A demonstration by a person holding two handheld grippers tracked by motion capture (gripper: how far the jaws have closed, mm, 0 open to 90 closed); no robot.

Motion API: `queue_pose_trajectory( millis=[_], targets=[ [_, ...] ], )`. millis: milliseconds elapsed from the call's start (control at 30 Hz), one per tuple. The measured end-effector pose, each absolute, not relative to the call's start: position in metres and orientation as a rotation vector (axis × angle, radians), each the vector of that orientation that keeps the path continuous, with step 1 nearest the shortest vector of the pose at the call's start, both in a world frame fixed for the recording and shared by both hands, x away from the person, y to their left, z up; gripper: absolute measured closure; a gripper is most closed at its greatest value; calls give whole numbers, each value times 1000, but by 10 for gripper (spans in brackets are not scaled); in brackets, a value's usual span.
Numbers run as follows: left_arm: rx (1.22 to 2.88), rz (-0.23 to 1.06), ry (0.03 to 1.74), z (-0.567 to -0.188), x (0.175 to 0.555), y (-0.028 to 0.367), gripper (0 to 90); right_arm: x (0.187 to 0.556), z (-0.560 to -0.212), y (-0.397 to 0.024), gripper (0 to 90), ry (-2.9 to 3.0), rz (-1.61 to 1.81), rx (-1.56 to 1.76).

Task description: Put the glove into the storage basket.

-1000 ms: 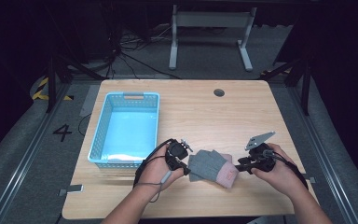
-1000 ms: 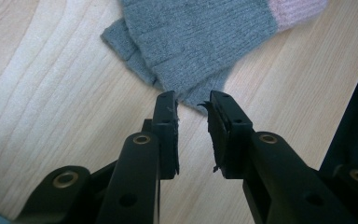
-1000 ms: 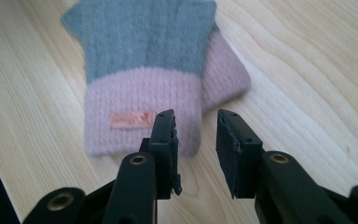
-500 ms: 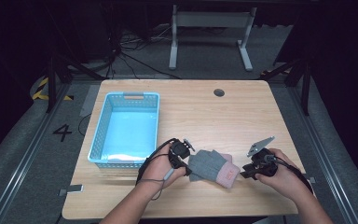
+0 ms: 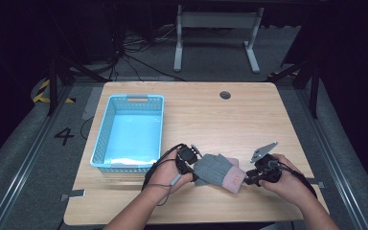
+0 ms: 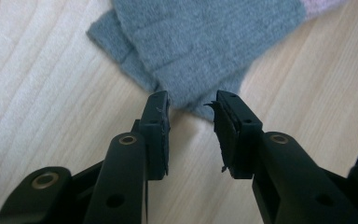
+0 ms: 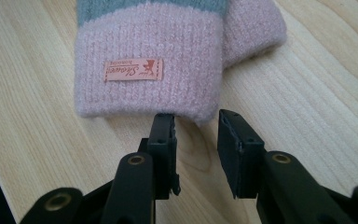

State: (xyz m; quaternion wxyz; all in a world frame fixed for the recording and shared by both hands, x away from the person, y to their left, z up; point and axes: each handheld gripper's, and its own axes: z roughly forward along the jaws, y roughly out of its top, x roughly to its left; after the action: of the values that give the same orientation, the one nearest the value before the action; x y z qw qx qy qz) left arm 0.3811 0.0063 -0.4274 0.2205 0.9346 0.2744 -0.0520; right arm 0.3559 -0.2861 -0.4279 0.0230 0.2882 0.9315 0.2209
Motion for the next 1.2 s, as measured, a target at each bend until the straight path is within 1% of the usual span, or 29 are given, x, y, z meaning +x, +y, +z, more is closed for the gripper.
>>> queue_pose_trajectory(
  millis=[167, 267, 400, 700, 867, 967, 1067, 1200],
  targets=[
    [2568, -143, 792, -432, 383, 5, 638, 356, -429, -286, 663, 2883, 683, 896],
    [2575, -133, 781, -434, 384, 4, 626, 356, -429, -286, 659, 2882, 681, 894],
    [2589, -121, 755, -434, 383, 0, 637, 356, -429, -284, 659, 2880, 683, 889],
    [2539, -62, 741, -422, 378, 2, 755, 355, -426, -283, 669, 2874, 703, 874],
    [2540, -57, 765, -423, 378, 0, 856, 354, -424, -283, 694, 2861, 714, 864],
    [2547, -56, 774, -423, 378, 0, 877, 353, -422, -284, 741, 2844, 716, 860],
    [2559, -45, 774, -423, 378, -1, 882, 353, -421, -284, 768, 2835, 724, 871],
    [2565, -43, 786, -428, 381, -2, 873, 353, -423, -282, 779, 2826, 708, 868]
  ],
)
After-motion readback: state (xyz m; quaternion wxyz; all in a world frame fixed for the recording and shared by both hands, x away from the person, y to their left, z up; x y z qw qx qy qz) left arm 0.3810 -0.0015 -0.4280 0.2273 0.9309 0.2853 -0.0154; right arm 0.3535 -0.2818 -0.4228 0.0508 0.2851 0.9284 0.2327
